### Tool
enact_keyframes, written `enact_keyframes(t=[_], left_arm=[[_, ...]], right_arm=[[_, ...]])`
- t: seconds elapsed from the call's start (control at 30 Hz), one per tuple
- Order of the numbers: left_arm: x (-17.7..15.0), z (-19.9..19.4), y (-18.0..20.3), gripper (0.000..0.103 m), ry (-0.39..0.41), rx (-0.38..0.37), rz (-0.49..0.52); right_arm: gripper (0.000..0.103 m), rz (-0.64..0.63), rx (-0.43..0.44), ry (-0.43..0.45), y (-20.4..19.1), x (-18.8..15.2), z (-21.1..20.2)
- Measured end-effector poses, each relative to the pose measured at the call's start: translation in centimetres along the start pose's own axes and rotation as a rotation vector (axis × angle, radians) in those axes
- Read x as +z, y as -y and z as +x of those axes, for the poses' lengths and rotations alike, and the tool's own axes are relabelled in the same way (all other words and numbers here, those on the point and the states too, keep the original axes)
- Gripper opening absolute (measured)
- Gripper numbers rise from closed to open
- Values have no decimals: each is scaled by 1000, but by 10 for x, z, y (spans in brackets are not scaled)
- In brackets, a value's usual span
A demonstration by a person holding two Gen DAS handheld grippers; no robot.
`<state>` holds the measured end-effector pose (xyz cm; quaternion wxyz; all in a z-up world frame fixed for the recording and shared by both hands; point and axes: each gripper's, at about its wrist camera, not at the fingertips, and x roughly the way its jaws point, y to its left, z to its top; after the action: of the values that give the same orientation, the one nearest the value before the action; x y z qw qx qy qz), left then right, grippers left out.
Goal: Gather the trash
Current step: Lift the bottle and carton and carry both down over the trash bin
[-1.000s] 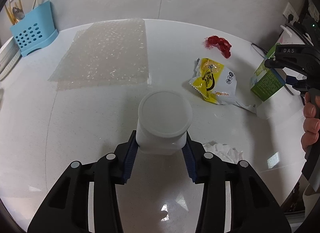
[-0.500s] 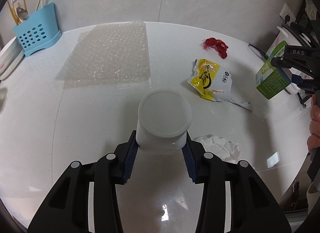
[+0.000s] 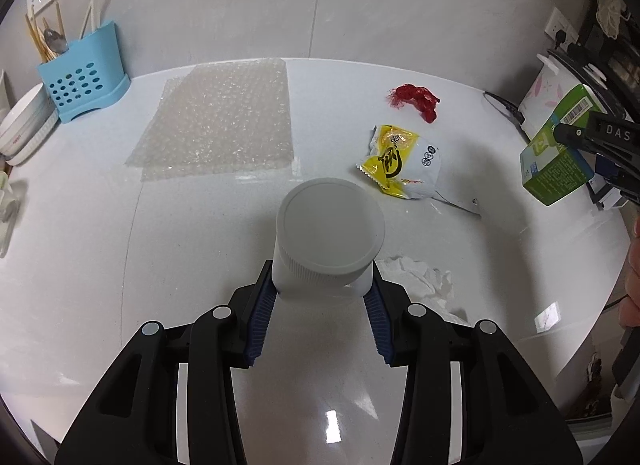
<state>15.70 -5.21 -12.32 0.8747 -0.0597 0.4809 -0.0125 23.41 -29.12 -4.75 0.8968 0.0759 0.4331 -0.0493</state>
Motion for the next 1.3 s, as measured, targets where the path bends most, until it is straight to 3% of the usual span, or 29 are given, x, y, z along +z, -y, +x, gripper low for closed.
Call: enact_keyframes(t=[0.57, 1.3], left_arm=[[-15, -55, 3, 42, 28, -35, 7], [-85, -117, -2, 42, 47, 8, 4]], right_arm=[[46, -71, 67, 60, 7, -40, -71], [46, -216, 197, 79, -5, -119, -143]])
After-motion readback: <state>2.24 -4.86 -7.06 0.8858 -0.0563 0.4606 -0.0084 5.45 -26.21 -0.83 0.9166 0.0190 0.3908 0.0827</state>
